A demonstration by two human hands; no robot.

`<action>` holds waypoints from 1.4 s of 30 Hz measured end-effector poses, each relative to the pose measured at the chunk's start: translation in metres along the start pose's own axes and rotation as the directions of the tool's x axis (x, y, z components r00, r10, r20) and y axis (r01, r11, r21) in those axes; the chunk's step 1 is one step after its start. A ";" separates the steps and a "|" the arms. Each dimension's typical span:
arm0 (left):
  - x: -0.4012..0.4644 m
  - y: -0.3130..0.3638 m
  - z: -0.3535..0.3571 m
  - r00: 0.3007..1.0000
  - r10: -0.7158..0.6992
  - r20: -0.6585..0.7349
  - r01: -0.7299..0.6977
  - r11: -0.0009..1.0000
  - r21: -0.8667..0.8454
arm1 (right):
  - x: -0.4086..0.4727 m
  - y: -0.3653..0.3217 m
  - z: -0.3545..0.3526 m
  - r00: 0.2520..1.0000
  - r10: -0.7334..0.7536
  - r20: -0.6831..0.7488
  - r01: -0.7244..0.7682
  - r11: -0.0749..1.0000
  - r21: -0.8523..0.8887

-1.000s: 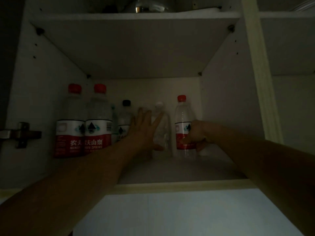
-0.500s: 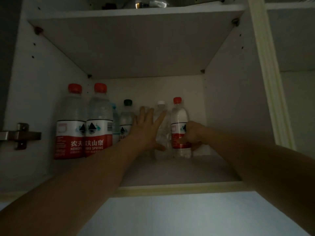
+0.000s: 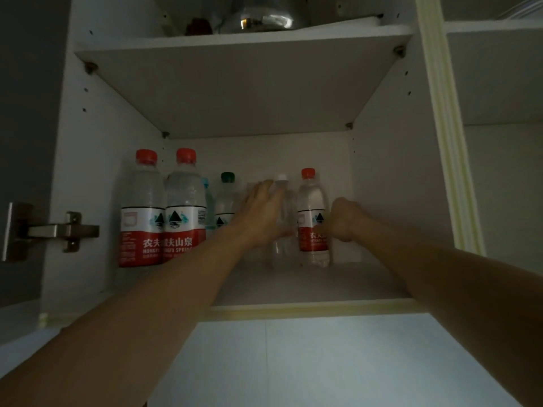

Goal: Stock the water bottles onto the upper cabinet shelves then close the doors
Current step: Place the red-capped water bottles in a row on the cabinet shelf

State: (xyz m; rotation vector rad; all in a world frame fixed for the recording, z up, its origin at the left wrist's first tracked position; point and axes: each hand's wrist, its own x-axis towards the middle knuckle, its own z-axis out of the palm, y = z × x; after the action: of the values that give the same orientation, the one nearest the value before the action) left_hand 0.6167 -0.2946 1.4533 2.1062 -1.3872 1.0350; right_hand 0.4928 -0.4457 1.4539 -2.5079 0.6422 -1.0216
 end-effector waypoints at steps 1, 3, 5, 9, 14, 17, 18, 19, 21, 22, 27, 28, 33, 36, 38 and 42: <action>-0.006 0.006 -0.011 0.998 0.010 -0.060 -0.015 0.996 -0.087 | -0.005 0.000 -0.005 1.000 -0.007 -0.029 0.008 1.000 0.022; -0.021 0.017 -0.034 0.977 -0.004 -0.213 -0.038 0.981 -0.191 | -0.020 -0.002 -0.012 0.997 -0.044 -0.057 0.047 0.998 0.038; -0.041 0.023 -0.057 0.939 -0.047 -0.341 -0.043 0.966 -0.254 | -0.036 -0.010 -0.014 0.992 -0.109 -0.068 0.111 0.993 0.028; -0.081 0.008 -0.102 0.769 -0.129 -0.626 -0.036 0.969 -0.244 | -0.059 -0.040 -0.007 0.972 -0.208 -0.113 0.219 0.970 0.102; -0.115 -0.034 -0.118 0.716 -0.346 -0.606 0.218 0.936 -0.277 | -0.073 -0.098 0.020 0.949 -0.314 -0.026 0.309 0.913 0.266; -0.131 -0.052 -0.109 0.756 -0.446 -0.479 0.325 0.891 -0.317 | -0.082 -0.132 0.042 0.938 -0.342 0.064 0.293 0.877 0.382; -0.135 -0.055 -0.107 0.761 -0.474 -0.444 0.346 0.874 -0.340 | -0.084 -0.141 0.049 0.936 -0.342 0.085 0.277 0.864 0.421; -0.138 -0.058 -0.104 0.765 -0.497 -0.409 0.367 0.859 -0.358 | -0.086 -0.148 0.056 0.938 -0.332 0.101 0.253 0.854 0.455; -0.142 -0.062 -0.100 0.778 -0.514 -0.360 0.393 0.846 -0.359 | -0.088 -0.160 0.069 0.942 -0.310 0.126 0.208 0.839 0.503; -0.143 -0.063 -0.098 0.788 -0.506 -0.351 0.394 0.852 -0.345 | -0.089 -0.164 0.074 0.942 -0.309 0.133 0.198 0.829 0.524; -0.143 -0.064 -0.095 0.815 -0.500 -0.294 0.439 0.863 -0.251 | -0.095 -0.173 0.085 0.937 -0.306 0.167 0.167 0.815 0.555; -0.145 -0.065 -0.095 0.814 -0.510 -0.279 0.448 0.856 -0.258 | -0.096 -0.173 0.085 0.937 -0.302 0.177 0.156 0.812 0.562; -0.151 -0.067 -0.094 0.811 -0.536 -0.232 0.460 0.831 -0.312 | -0.097 -0.160 0.071 0.928 -0.328 0.179 0.159 0.780 0.605; -0.149 -0.061 -0.094 0.819 -0.528 -0.225 0.431 0.824 -0.367 | -0.097 -0.132 0.053 0.897 -0.402 0.186 0.213 0.759 0.615; -0.147 -0.053 -0.091 0.851 -0.489 -0.193 0.371 0.818 -0.440 | -0.097 -0.109 0.037 0.917 -0.365 0.160 0.225 0.807 0.546; -0.141 -0.032 -0.086 0.902 -0.407 -0.144 0.296 0.825 -0.481 | -0.089 -0.062 0.012 0.966 -0.242 0.092 0.179 0.880 0.440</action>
State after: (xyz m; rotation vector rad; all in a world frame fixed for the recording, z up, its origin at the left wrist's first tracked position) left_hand 0.5833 -0.1380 1.4023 1.7337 -0.9495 0.7031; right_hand 0.4619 -0.3449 1.4261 -2.2568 0.0800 -0.9210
